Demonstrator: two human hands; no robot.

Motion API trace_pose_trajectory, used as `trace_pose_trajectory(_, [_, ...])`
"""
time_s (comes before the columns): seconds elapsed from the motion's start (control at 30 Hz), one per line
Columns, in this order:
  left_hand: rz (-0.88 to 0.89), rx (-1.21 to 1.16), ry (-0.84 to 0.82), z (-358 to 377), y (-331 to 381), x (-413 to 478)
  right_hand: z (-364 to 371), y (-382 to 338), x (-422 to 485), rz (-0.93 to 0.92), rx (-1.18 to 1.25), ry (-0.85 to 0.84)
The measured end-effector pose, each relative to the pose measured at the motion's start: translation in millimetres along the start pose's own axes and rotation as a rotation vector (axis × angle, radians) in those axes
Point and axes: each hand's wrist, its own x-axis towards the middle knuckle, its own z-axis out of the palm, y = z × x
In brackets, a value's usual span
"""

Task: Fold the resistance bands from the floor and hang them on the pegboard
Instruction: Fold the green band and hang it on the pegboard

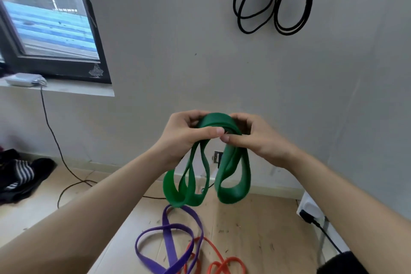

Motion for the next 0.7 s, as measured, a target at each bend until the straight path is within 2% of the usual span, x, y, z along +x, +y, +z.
trace_pose_trajectory(0.17, [0.013, -0.073, 0.069, -9, 29, 22, -8, -27, 22, -0.053, 0.074, 0.092])
trace_pose_trajectory(0.33, [0.093, -0.038, 0.112, -28, 83, 60, -30, -84, 64, -0.161, -0.042, 0.137])
trace_pose_trajectory(0.5, [0.205, 0.021, 0.063, -40, 142, 106, -64, -149, 115, -0.295, -0.147, 0.193])
trace_pose_trajectory(0.6, [0.291, 0.084, 0.122, -41, 170, 135, -85, -182, 144, -0.327, -0.225, 0.222])
trace_pose_trajectory(0.7, [0.371, 0.023, 0.178, -42, 193, 165, -105, -210, 173, -0.364, -0.309, 0.244])
